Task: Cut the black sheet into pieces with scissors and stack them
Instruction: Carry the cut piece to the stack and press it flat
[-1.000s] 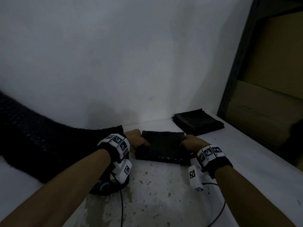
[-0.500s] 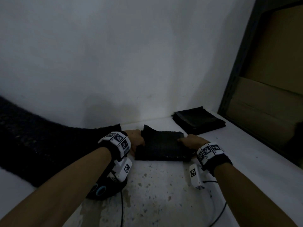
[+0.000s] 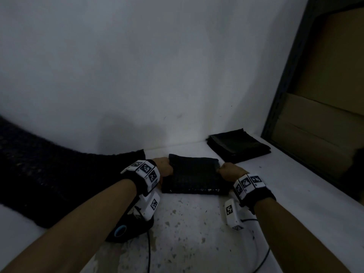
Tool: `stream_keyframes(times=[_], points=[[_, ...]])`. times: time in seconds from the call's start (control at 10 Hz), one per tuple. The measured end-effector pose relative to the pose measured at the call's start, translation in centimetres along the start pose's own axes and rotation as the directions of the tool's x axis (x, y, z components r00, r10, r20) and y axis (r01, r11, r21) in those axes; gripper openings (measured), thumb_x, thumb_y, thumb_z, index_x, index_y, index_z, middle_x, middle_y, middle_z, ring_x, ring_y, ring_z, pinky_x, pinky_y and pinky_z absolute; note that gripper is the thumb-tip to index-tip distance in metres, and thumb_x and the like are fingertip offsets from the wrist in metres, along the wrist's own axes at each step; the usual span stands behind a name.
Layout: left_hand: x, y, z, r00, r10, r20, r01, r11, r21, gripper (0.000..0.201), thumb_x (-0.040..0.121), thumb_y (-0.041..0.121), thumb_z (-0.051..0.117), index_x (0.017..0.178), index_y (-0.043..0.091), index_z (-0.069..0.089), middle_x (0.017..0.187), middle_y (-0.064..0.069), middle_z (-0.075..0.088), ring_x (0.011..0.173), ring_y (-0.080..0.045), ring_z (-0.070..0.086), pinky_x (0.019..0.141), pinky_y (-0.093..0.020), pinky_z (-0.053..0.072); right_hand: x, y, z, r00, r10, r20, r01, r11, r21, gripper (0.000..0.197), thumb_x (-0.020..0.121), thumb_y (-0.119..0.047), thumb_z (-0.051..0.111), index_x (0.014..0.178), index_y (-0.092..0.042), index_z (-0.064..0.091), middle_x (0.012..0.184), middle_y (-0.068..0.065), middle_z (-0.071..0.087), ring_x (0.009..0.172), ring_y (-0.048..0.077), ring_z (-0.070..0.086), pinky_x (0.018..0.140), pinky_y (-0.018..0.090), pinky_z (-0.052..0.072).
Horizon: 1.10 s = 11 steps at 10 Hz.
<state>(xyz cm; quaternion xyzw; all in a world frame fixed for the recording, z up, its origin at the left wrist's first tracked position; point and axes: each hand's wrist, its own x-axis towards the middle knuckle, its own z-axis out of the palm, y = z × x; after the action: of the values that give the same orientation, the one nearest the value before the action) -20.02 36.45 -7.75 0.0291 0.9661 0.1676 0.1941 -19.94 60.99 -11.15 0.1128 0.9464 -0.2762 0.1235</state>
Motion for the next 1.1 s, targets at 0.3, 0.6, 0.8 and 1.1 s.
stream_keyframes(times=[0.3,0.6,0.8,1.1], points=[[0.1,0.7,0.1,0.997,0.023,-0.076,-0.007,0.979,0.203,0.104,0.085,0.033,0.077,0.152,-0.006,0.008,0.144,-0.024,0.042,0.127,-0.035,0.051,0.1,-0.038,0.049,-0.5,-0.3,-0.2,1.0,-0.01,0.013,0.011,1.0,-0.024,0.044,0.107,-0.027,0.042,0.141,0.0,0.045,0.144,0.02,0.05,0.13,0.029,0.05,0.095,0.024,0.039],[0.0,1.7,1.8,0.964,0.203,0.17,-0.246,0.922,0.298,0.098,0.084,0.067,0.063,0.159,0.025,0.015,0.161,-0.011,0.019,0.146,-0.027,0.025,0.119,-0.035,0.027,-1.4,-0.4,-0.1,1.0,0.024,0.019,-0.024,1.0,-0.002,0.052,0.102,-0.039,0.051,0.136,0.001,0.052,0.136,0.021,0.057,0.121,0.031,0.057,0.087,0.025,0.041],[-0.2,1.5,1.7,0.966,0.22,0.137,-0.251,0.924,0.289,0.097,0.083,0.066,0.065,0.158,0.027,0.018,0.159,-0.011,0.021,0.145,-0.028,0.027,0.118,-0.034,0.028,-2.9,-1.8,-0.3,0.999,0.027,-0.047,-0.035,0.982,-0.185,0.078,0.089,-0.043,0.07,0.144,-0.001,0.035,0.142,0.019,0.048,0.127,0.033,0.052,0.096,0.034,0.045],[-0.7,1.1,1.3,0.957,0.253,0.142,-0.285,0.909,0.303,0.096,0.082,0.061,0.069,0.158,0.028,0.02,0.162,-0.009,0.023,0.146,-0.025,0.027,0.117,-0.033,0.027,-5.8,-3.0,-0.9,0.964,-0.132,0.233,0.218,0.891,-0.397,0.051,0.077,-0.042,0.082,0.121,-0.025,0.06,0.13,0.004,0.055,0.102,0.016,0.049,0.08,0.028,0.041]])
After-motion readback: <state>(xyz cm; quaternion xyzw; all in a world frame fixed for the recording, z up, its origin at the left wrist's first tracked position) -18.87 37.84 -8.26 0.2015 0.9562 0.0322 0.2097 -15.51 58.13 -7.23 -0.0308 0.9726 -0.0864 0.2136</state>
